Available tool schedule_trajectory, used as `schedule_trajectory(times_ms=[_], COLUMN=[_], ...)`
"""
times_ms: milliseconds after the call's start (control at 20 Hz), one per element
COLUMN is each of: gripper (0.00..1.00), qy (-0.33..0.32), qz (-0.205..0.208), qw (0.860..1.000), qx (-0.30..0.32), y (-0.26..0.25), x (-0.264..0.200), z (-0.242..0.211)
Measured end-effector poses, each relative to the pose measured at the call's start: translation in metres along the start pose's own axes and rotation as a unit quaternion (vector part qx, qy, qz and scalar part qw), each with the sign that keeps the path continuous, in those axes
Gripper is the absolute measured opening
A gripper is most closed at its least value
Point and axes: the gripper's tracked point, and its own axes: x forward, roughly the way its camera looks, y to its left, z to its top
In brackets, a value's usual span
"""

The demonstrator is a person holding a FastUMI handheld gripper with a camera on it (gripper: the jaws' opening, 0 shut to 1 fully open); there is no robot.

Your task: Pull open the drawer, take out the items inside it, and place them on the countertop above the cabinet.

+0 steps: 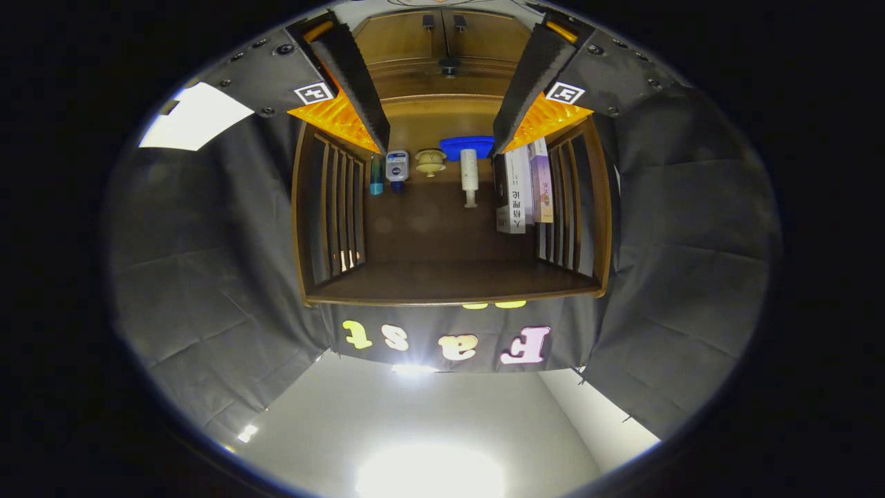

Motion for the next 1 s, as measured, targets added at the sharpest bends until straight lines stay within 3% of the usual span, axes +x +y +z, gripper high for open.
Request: schedule_trajectory(times_ms=[1000], gripper=[0.96], qy=[0.131], qz=[0.033], qw=[0.991], qx=[0.004], y=[0.004], x=[0.099], z=[-0.195])
